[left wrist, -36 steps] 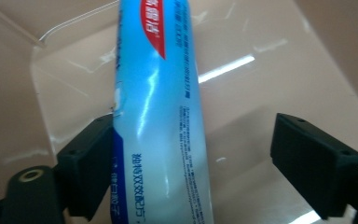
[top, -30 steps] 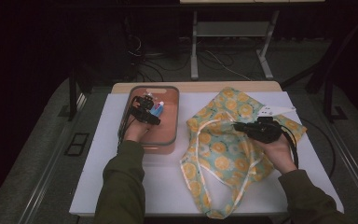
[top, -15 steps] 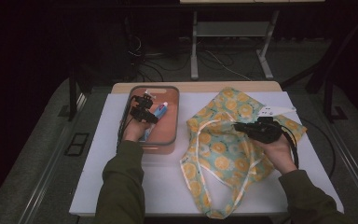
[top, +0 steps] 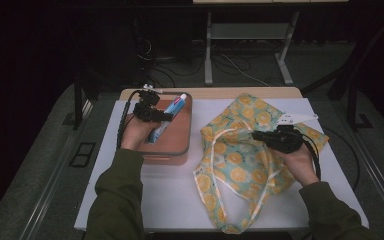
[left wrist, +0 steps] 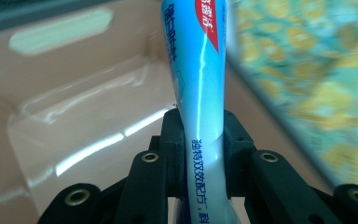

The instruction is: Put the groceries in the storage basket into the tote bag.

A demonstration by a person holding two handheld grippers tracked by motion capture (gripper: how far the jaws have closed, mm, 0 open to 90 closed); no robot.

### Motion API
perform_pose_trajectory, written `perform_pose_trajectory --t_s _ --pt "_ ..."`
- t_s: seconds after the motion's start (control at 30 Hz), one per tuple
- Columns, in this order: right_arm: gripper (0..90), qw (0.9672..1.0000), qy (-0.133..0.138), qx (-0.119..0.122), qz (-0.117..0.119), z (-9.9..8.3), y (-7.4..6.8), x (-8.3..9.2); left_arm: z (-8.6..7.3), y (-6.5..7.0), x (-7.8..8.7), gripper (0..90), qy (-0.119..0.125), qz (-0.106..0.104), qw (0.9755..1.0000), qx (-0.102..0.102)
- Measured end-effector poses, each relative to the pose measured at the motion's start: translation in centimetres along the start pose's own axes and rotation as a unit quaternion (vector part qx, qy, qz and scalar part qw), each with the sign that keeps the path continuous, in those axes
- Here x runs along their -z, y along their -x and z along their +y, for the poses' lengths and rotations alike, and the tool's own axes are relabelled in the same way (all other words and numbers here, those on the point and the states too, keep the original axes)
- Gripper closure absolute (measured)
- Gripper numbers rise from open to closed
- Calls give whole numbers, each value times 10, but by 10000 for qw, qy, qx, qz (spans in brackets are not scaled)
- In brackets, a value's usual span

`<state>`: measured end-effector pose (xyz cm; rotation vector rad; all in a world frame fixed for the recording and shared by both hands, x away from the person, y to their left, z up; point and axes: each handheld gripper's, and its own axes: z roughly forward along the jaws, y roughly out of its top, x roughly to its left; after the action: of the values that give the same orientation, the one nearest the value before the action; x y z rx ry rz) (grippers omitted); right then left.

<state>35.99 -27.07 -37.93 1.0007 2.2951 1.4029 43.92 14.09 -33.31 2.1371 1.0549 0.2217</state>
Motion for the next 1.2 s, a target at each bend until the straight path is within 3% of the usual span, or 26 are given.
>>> perform_pose_trajectory --t_s 0.1,0.23,0.53,0.63,0.73,0.83,0.97,1.1,1.2 --pt "896 10000 -1 -21 -7 0 1 0 1 20 11 743 44 -204 9994 -288" --pt "896 10000 -9 -10 -20 0 1 0 -4 41 16 743 132 -468 9977 -480" --pt "897 10000 6 -3 -20 0 0 -1 -23 96 6 744 91 -989 9908 -919" --pt "896 10000 11 -14 -19 0 0 0 -31 117 -6 744 -2 -1174 9875 -1050" --pt "896 10000 21 -15 -23 0 0 0 -37 135 -21 744 -87 -1223 9852 -1200" --pt "896 10000 17 -10 -18 0 0 0 -40 150 -39 744 -160 -1358 9828 -1241" --pt "896 10000 27 -12 -20 0 -1 0 -39 168 -64 744 -364 -1309 9804 -1430" --pt "896 10000 33 -15 -14 0 -1 0 -37 177 -91 744 -463 -1277 9807 -1406" --pt "896 10000 26 4 -4 0 -2 0 -34 183 -114 742 -500 -1201 9826 -1321"
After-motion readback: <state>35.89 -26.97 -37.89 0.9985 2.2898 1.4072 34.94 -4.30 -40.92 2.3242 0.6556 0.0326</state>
